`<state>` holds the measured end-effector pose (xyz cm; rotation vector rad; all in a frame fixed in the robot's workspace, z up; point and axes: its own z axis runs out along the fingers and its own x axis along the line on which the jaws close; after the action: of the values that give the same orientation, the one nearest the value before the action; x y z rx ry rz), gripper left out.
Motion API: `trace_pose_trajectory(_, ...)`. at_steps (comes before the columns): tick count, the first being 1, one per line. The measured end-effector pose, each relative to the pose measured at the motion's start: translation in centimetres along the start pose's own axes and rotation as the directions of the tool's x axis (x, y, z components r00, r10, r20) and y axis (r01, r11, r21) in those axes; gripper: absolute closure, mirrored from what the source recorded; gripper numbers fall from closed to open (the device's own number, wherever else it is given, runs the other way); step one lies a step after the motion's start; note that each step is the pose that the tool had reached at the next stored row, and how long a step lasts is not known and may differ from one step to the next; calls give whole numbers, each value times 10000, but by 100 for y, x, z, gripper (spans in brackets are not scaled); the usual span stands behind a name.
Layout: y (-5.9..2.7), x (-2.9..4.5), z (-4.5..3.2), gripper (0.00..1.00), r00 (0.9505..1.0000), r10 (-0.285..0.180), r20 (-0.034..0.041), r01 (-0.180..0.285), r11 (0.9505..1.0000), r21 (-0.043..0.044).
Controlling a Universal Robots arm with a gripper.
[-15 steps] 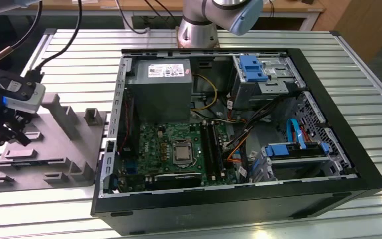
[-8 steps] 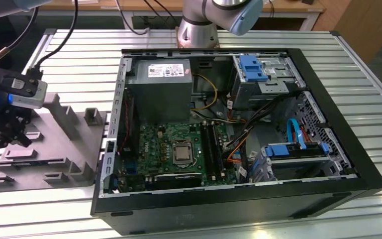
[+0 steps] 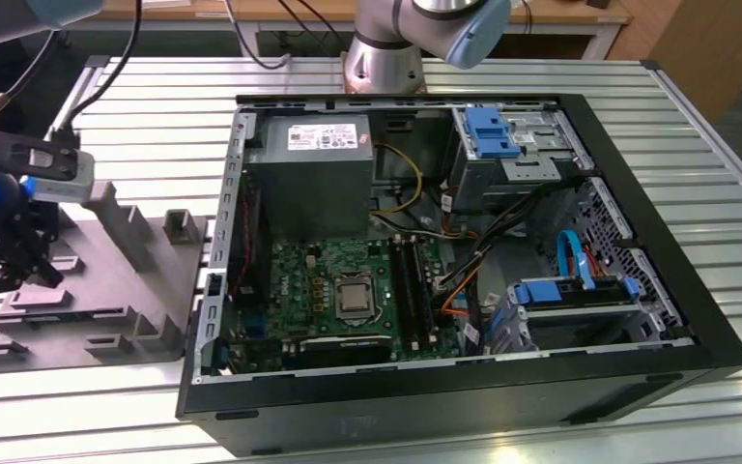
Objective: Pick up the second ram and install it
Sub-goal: 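Pick up the second ram and move it above second insertion slot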
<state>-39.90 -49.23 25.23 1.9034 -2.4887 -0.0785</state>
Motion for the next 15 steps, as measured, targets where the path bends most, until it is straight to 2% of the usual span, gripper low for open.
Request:
trace_pose_trajectory(5, -1, 1, 28, 89, 9960, -896, -39, 896, 9960, -24)
trace_pose_trajectory(8, -2, 1, 45, 89, 9894, -1448, -61, 1448, 9895, -40)
trace_pose_trajectory(13, -3, 2, 68, 89, 9748, -2229, -94, 2228, 9748, -60)
trace_pose_trajectory(15, 7, 5, 72, 89, 9734, -2287, -95, 2287, 9735, -47)
